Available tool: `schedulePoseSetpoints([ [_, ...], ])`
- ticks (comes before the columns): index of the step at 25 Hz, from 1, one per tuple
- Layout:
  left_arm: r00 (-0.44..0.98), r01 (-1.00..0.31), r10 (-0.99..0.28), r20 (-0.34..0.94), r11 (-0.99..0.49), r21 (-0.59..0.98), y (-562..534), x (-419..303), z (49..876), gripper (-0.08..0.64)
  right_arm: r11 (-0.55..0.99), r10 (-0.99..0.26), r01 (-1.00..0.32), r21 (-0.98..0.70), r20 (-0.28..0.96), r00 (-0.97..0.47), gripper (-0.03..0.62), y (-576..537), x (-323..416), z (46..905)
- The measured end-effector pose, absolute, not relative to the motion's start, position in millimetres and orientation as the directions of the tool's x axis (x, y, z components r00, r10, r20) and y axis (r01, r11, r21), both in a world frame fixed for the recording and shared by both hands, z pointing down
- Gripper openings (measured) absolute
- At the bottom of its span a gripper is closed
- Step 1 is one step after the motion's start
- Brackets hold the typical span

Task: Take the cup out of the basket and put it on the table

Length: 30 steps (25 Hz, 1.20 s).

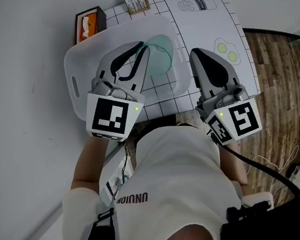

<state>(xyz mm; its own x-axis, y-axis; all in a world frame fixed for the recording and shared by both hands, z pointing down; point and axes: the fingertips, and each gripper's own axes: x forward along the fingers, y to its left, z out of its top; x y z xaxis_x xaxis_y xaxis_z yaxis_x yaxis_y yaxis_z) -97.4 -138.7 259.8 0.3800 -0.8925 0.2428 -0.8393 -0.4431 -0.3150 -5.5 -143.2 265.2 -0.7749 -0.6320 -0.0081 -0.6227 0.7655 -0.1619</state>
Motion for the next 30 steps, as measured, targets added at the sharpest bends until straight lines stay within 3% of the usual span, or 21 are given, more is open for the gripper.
schedulePoseSetpoints([
  [9,0.385,-0.831,-0.905,0.183,-0.426,-0.358,-139,-96,247,0.034,0.77,-0.627,-0.623,-0.139,0.024,-0.779,0.018,-142,-9,269],
  [30,0.387,-0.829,-0.905,0.177,-0.426,-0.364,-135,-95,240,0.034,0.766,-0.63,-0.63,-0.127,0.042,-0.776,0.018,-143,-9,270],
])
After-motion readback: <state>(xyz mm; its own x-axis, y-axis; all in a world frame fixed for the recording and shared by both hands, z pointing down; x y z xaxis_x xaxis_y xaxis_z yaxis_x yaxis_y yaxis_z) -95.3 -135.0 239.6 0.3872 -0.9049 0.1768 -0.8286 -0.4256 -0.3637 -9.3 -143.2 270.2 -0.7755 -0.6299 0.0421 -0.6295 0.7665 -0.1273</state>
